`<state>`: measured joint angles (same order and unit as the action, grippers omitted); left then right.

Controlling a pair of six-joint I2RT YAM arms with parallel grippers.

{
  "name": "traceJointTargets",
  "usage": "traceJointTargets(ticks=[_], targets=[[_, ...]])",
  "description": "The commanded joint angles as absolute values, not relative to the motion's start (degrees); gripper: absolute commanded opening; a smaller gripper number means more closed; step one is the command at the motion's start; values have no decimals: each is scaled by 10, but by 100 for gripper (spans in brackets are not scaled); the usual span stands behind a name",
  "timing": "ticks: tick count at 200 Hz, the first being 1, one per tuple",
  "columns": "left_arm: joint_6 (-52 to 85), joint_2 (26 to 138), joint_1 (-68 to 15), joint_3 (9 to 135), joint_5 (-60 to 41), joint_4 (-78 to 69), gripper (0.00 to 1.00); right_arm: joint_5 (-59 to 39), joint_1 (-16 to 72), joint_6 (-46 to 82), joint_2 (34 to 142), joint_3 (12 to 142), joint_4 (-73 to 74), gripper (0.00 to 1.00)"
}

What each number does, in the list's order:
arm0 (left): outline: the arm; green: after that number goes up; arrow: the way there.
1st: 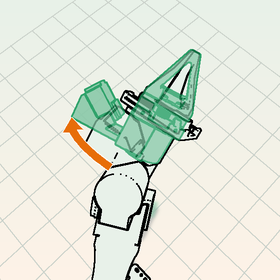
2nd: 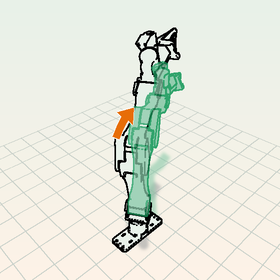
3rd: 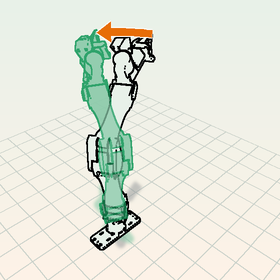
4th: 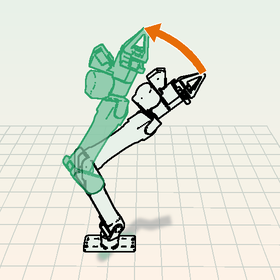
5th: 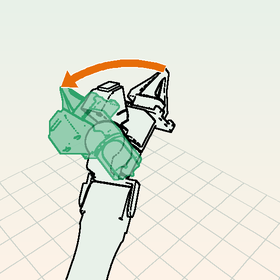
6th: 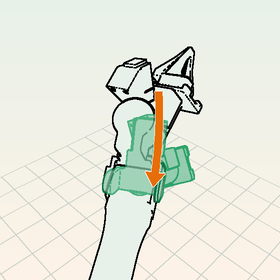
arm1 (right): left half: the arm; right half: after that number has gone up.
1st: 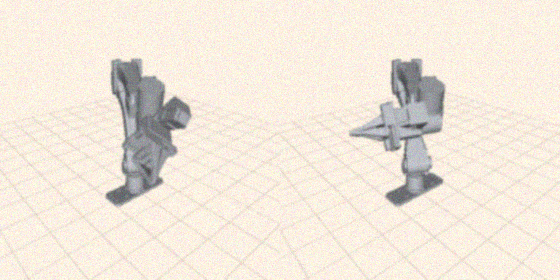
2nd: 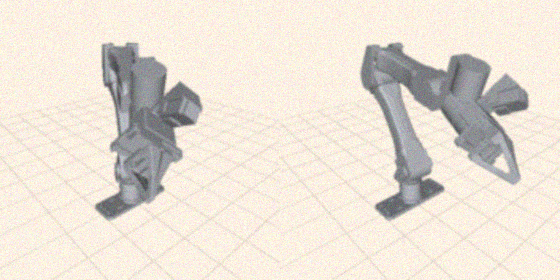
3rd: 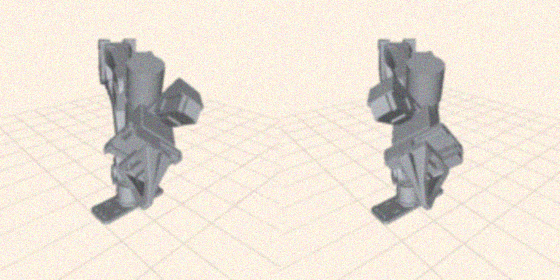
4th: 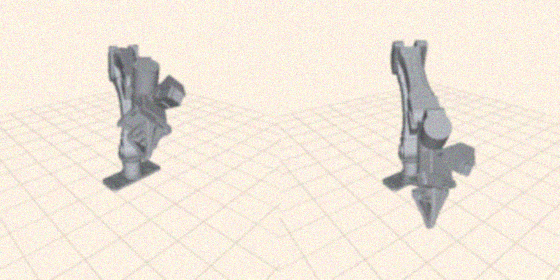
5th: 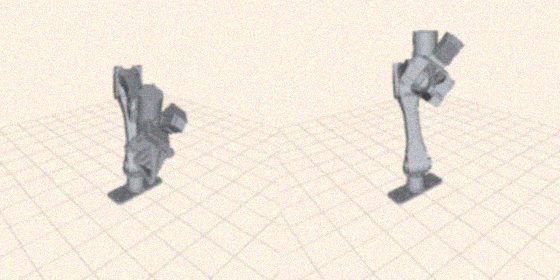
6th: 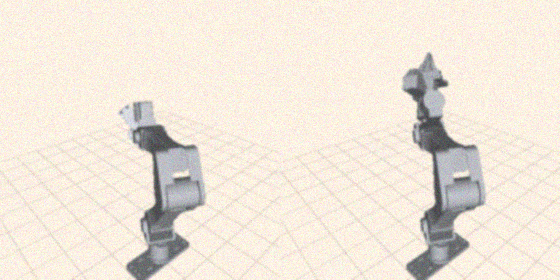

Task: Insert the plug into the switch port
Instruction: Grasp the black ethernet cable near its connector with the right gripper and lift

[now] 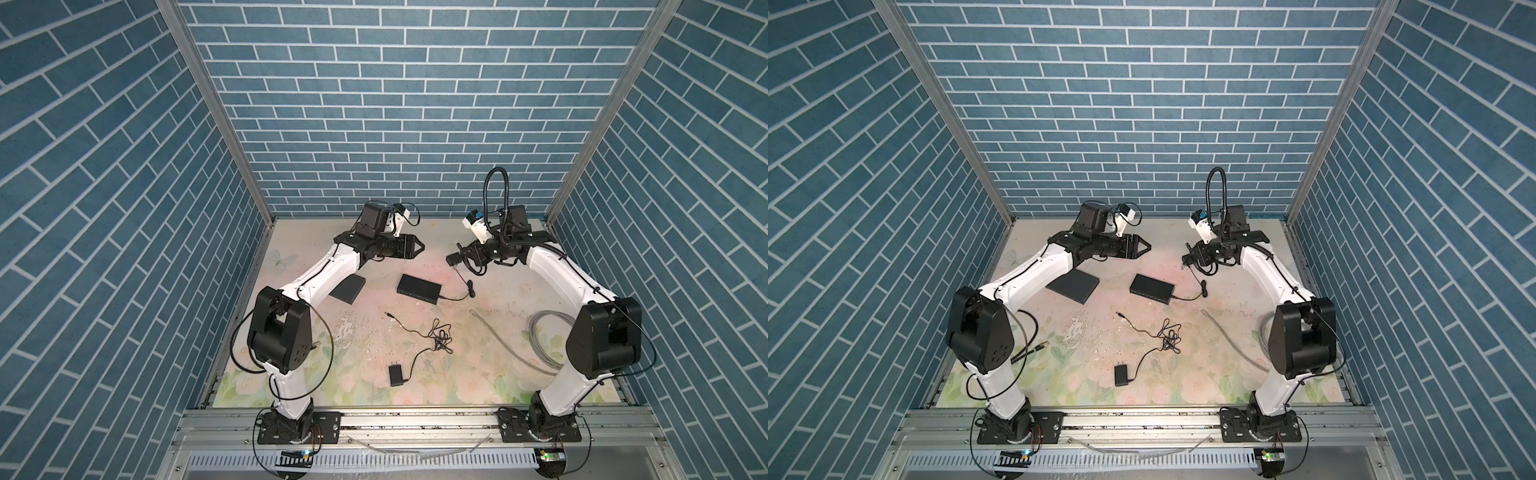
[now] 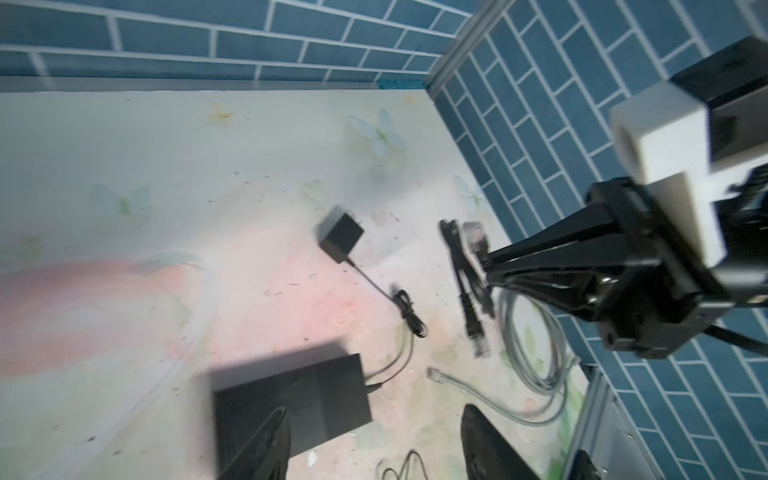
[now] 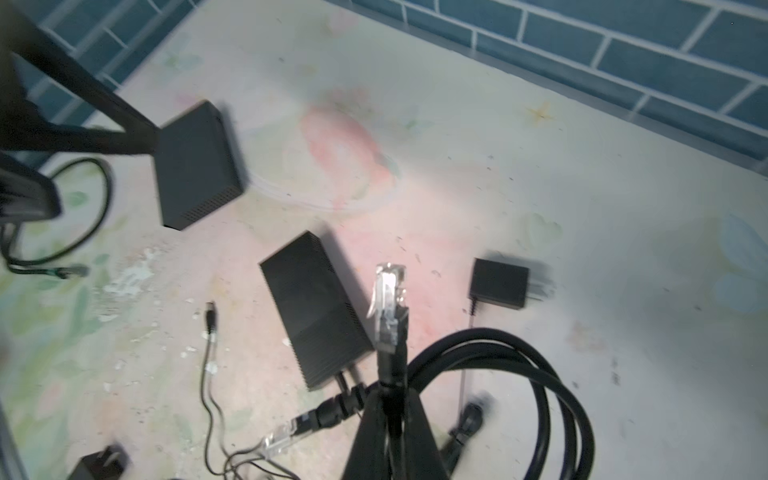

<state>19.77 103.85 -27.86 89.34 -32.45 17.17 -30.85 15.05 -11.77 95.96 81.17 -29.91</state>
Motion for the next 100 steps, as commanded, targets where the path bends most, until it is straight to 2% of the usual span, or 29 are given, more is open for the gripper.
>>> traceJointTargets(ticks=[1,36,100], targets=[[213,1024,-291,894,-390,132,65,-424,156,-77,911,762,-235,2],[204,1020,-293,865,-433,109,62,-487,156,-46,885,705,-178,2],[201,1040,-302,883,-446,114,56,-524,162,-32,906,690,-154,1]])
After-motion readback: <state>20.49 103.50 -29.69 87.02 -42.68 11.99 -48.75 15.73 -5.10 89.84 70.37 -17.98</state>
